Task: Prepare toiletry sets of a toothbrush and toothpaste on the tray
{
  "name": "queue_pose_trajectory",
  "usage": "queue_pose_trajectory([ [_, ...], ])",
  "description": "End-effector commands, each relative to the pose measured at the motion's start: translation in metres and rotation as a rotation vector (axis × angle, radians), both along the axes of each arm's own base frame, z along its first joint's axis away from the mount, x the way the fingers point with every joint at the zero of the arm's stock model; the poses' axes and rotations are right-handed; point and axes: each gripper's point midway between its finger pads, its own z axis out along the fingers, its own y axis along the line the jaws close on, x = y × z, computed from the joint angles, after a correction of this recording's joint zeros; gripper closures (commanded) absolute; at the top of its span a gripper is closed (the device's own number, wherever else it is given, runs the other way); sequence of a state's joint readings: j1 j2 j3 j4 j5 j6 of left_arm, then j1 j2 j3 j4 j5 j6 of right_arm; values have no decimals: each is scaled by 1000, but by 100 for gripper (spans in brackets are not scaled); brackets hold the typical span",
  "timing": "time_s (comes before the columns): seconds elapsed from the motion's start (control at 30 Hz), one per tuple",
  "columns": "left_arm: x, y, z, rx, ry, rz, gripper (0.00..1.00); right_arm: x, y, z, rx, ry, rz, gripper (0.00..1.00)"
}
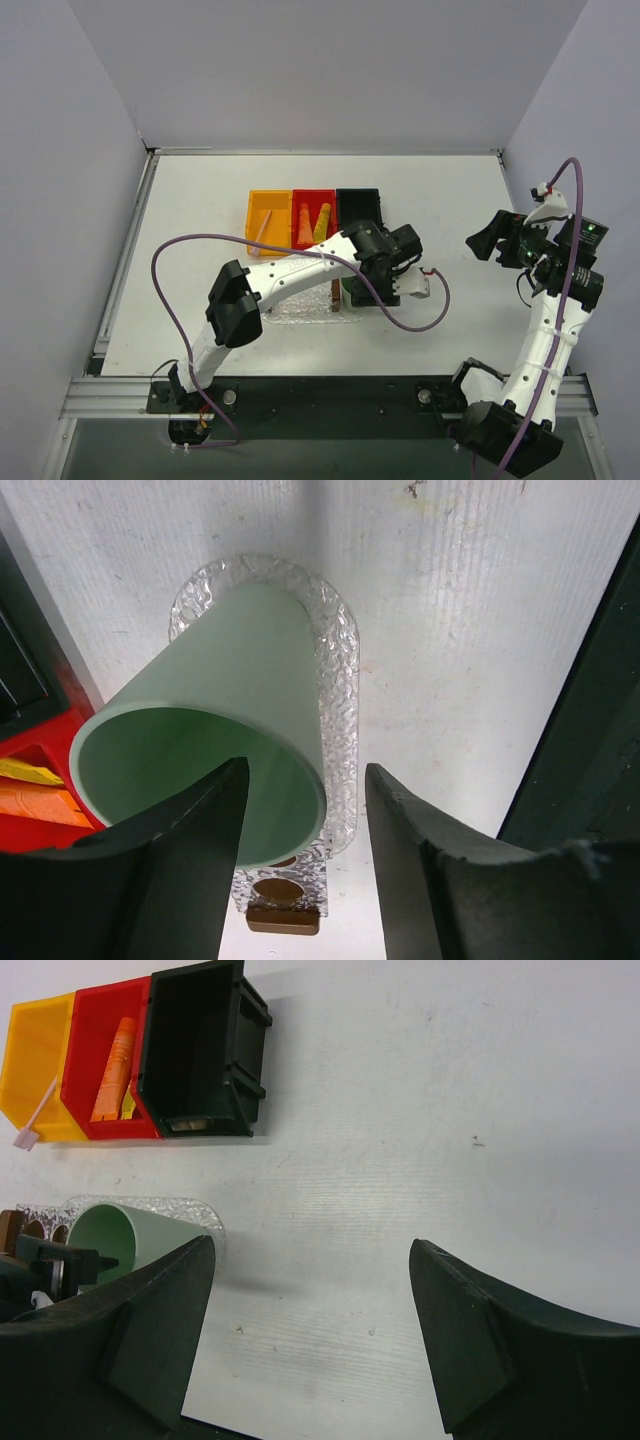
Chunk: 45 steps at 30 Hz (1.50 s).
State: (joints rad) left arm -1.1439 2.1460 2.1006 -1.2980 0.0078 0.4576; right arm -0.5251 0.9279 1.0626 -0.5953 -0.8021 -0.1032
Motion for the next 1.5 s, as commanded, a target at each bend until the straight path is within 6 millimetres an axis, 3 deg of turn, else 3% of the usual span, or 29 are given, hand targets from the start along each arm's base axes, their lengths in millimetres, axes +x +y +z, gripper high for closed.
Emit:
queue_pose_trajectory([
  [0.0, 8, -7, 32, -80, -63, -1, 37, 2, 1, 0, 11, -13, 25, 27],
  [0.23, 15, -8, 64, -158, -132, 17, 12, 4, 0, 2, 11, -15, 21, 27],
  [0.43, 22, -10, 109, -283, -210, 46, 9, 5, 0, 3, 18, -13, 23, 27],
  [0.57, 38, -6, 145, -394, -307, 122, 8, 8, 0, 3, 33, -7, 27, 27],
  [0.73, 62, 15, 166, -470, -352, 250, 7, 14, -2, 5, 38, 5, 22, 27],
  [0.77, 74, 24, 177, -509, -377, 289, 7, 16, -1, 5, 38, 10, 27, 27],
  [0.83, 86, 37, 170, -510, -395, 347, 7, 19, -3, 7, 20, 11, 20, 27],
  [0.87, 102, 48, 185, -569, -437, 399, 6, 22, -2, 6, 14, 19, 26, 27],
  [0.9, 106, 56, 172, -555, -433, 422, 4, 25, 4, 6, 6, 20, 46, 27],
  [0.93, 114, 65, 174, -570, -447, 453, 3, 28, 8, 8, -7, 20, 55, 27],
  [0.97, 120, 70, 189, -636, -480, 480, 3, 32, 7, 4, -33, 37, 44, 27],
  [1.0, 134, 86, 188, -649, -494, 537, 3, 36, 18, 3, -56, 37, 82, 27],
  [1.03, 136, 94, 175, -644, -480, 555, 3, 39, 22, 3, -66, 38, 88, 27],
  [1.07, 141, 100, 188, -707, -512, 574, 3, 45, 21, 1, -89, 49, 79, 26],
  [1.13, 155, 117, 179, -733, -532, 631, 3, 57, 37, -2, -95, 64, 123, 26],
  [1.2, 164, 136, 185, -765, -560, 680, 2, 68, 41, 1, -119, 60, 127, 26],
  [1.33, 180, 158, 175, -792, -566, 744, 3, 89, 68, -15, -147, 109, 191, 26],
  [1.43, 185, 168, 158, -786, -537, 770, 2, 97, 75, -27, -173, 145, 209, 27],
  [1.47, 184, 170, 147, -769, -521, 775, 3, 97, 87, -29, -185, 144, 245, 27],
])
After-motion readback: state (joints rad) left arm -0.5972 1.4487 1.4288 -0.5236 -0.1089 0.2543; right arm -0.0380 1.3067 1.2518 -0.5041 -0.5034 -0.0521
